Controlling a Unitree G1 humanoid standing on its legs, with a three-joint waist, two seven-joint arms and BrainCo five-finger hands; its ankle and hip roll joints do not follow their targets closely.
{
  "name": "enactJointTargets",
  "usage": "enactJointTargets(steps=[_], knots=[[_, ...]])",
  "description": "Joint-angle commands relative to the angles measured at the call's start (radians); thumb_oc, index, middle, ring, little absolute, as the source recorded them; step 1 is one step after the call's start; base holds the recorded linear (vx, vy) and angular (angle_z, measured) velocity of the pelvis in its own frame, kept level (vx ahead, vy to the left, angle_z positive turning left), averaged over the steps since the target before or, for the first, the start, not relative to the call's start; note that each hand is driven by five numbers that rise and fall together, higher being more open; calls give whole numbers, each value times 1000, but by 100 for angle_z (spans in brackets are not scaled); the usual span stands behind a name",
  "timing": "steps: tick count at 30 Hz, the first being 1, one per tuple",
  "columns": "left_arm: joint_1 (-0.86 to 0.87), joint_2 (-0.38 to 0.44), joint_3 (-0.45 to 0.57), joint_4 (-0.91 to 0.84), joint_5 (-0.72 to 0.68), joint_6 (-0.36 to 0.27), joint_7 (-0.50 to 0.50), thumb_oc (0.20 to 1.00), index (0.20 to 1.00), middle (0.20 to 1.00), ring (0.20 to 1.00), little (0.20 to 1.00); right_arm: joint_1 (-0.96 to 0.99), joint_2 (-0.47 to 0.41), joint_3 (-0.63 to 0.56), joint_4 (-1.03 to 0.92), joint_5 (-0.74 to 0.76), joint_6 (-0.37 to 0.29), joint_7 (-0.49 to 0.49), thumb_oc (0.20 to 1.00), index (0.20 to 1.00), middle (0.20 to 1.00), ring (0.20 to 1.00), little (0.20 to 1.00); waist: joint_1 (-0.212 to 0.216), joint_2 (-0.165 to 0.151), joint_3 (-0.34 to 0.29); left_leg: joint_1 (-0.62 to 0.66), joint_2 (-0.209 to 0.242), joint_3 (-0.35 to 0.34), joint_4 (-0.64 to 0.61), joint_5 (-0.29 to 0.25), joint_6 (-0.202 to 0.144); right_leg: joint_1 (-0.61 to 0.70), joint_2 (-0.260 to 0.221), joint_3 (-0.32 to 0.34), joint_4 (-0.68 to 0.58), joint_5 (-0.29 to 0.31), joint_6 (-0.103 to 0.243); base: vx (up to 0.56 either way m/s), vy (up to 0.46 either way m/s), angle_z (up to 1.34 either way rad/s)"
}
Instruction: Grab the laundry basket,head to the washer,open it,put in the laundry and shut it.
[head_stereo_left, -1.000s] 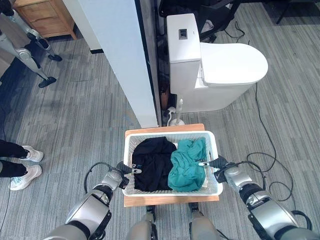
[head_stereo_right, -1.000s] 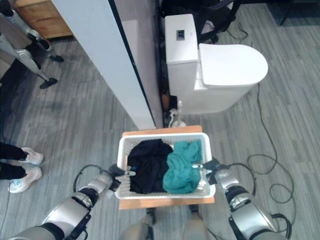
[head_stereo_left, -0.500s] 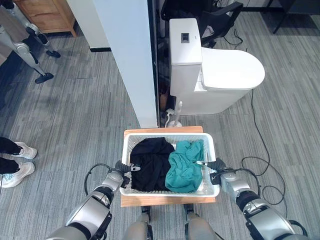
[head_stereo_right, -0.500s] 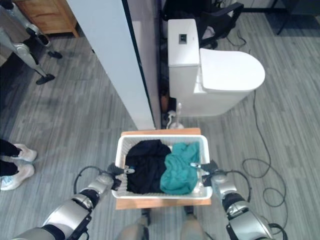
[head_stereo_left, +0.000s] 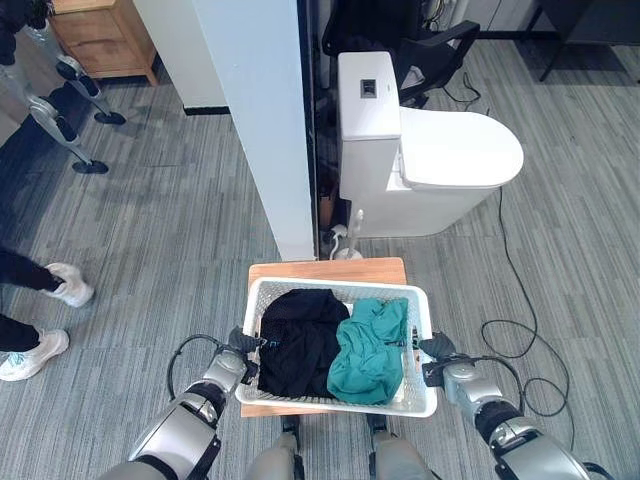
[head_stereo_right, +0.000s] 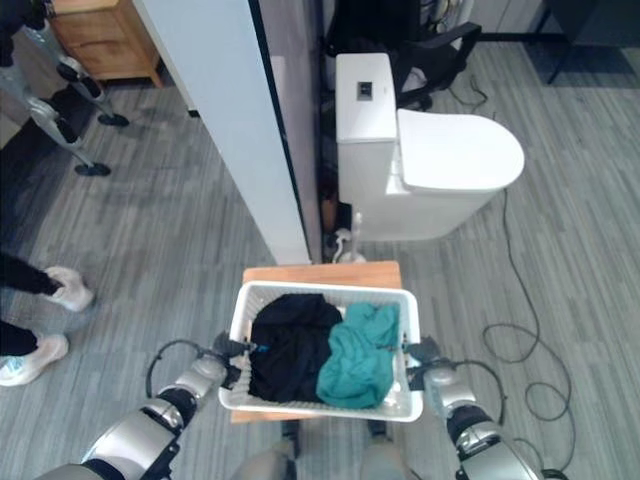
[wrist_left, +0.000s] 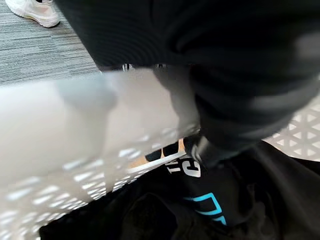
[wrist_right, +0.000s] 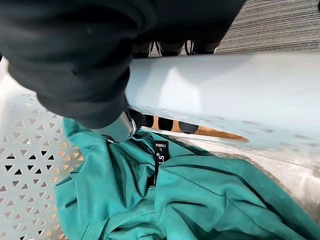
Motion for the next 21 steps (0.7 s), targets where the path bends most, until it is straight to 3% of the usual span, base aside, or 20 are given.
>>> enactJointTargets(steps=[1,6,11,21], knots=[[-99,-121,-41,29,6,-81,-53,200,200,200,200,200,-40,37,-23,-35,50,-84,77,200,200,200,200,200,33,63,-45,60,83,64,12,-39,-69,37,-48,13,-1,-43,58,0,0,0],[-76,-130,-33,29,-29,-89,-63,200,200,200,200,200,-15,35,-36,19,58,-83,95,200,200,200,200,200,34,65,-58,65,81,63,12,-42,-68,45,-48,8,-1,-44,58,-1,-2,1],[-11,-158,94,57,-319,-97,-89,200,200,200,200,200,26,48,-60,40,90,-74,104,200,200,200,200,200,33,70,-69,73,80,63,12,-39,-71,58,-49,3,-1,-47,56,0,0,0],[90,-145,237,-8,-572,-123,-110,200,200,200,200,200,114,43,-115,34,126,-75,110,200,200,200,200,200,43,67,-93,92,81,57,12,-40,-74,86,-45,-11,-1,-55,54,1,-5,1]])
